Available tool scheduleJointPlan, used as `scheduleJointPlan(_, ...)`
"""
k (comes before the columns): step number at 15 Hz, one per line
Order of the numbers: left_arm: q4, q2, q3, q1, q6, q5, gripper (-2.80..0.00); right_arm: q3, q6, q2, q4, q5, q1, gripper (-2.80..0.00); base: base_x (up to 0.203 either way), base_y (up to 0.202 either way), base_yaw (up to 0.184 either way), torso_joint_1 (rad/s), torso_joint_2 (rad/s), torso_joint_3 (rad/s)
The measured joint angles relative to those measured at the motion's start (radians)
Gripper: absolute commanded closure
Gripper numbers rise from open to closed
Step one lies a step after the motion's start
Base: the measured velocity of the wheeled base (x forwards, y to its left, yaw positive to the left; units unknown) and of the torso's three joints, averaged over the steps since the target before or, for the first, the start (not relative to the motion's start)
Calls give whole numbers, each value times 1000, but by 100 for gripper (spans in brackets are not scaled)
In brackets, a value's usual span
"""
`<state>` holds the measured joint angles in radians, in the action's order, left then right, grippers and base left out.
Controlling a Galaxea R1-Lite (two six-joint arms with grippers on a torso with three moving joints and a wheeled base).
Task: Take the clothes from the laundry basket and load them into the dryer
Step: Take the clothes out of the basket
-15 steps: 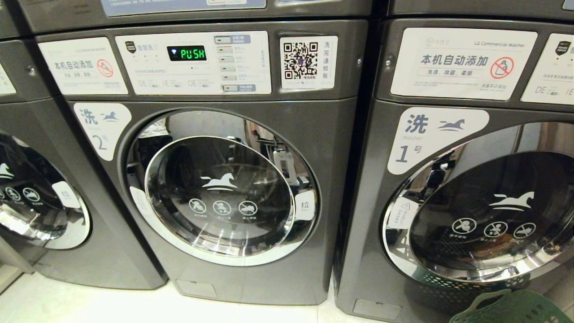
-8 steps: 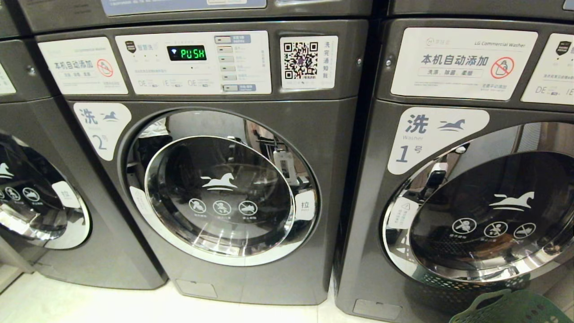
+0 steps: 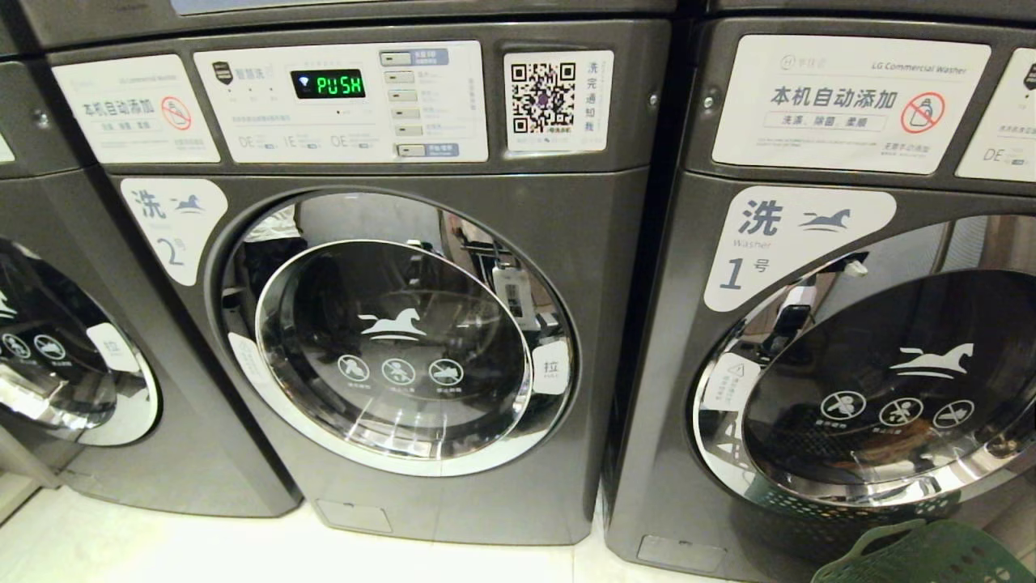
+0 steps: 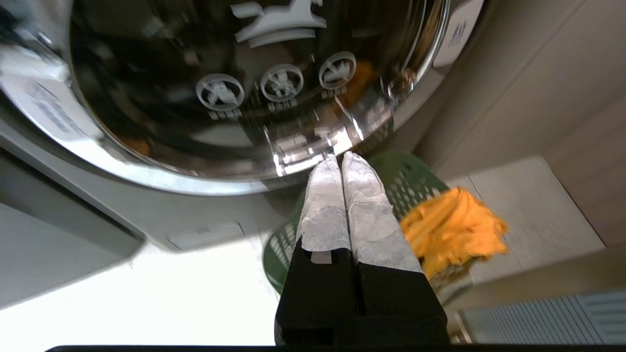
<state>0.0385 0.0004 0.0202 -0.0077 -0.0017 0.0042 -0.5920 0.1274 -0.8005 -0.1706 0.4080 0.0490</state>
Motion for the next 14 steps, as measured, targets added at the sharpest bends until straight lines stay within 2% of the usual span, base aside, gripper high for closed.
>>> scheduleJointPlan(4, 0, 0, 0, 0, -1, 0, 0, 50, -1, 2, 2, 39, 31, 0, 0, 0, 0, 5, 4, -190)
scheduleJointPlan(7, 0, 0, 0, 0, -1, 0, 0, 65, -39, 32, 1, 65, 35, 0, 0, 0, 0, 3, 6, -200)
scheduleJointPlan(10, 0, 0, 0, 0, -1, 0, 0, 80, -79, 72, 0, 68, 35, 0, 0, 0, 0, 5, 2, -196)
scheduleJointPlan(14, 0, 0, 0, 0, -2, 0, 0, 93, -82, 101, 0, 69, 35, 0, 0, 0, 0, 2, 4, -201)
